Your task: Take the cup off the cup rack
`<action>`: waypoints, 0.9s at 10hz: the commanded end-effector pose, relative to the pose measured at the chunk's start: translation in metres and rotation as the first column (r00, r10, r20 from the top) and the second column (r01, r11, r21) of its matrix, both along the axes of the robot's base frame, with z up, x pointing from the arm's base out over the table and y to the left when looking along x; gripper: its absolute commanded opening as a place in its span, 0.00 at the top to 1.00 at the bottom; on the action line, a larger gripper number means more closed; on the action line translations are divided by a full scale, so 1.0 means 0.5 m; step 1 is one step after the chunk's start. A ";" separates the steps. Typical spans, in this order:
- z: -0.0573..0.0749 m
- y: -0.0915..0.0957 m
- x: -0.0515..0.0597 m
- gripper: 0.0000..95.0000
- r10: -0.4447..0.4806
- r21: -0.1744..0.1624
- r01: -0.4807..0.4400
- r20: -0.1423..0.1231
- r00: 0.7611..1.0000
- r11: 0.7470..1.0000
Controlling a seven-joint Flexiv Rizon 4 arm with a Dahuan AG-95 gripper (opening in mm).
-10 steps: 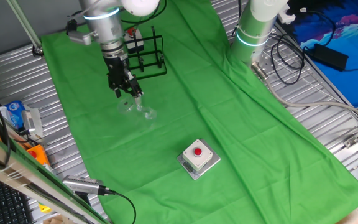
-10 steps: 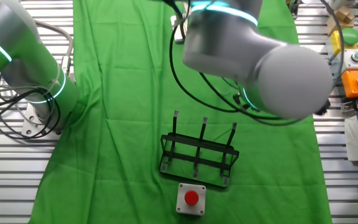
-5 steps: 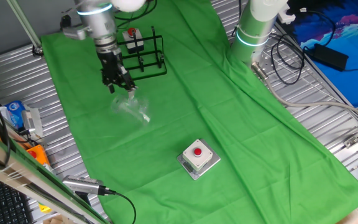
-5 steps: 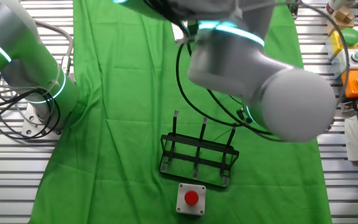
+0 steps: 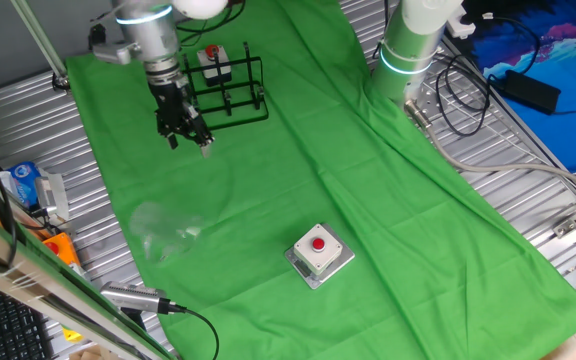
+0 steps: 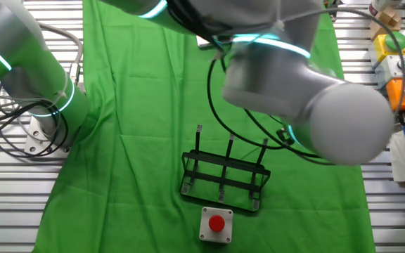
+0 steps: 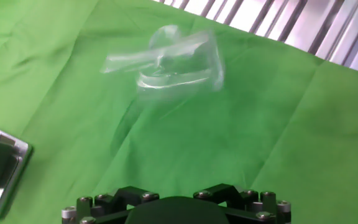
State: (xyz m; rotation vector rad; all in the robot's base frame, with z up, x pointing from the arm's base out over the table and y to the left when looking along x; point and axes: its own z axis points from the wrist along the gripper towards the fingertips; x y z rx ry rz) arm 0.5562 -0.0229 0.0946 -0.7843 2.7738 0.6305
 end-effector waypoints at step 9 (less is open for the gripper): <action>0.059 0.060 0.023 0.20 0.078 -0.367 -0.077 -0.012 0.997 0.927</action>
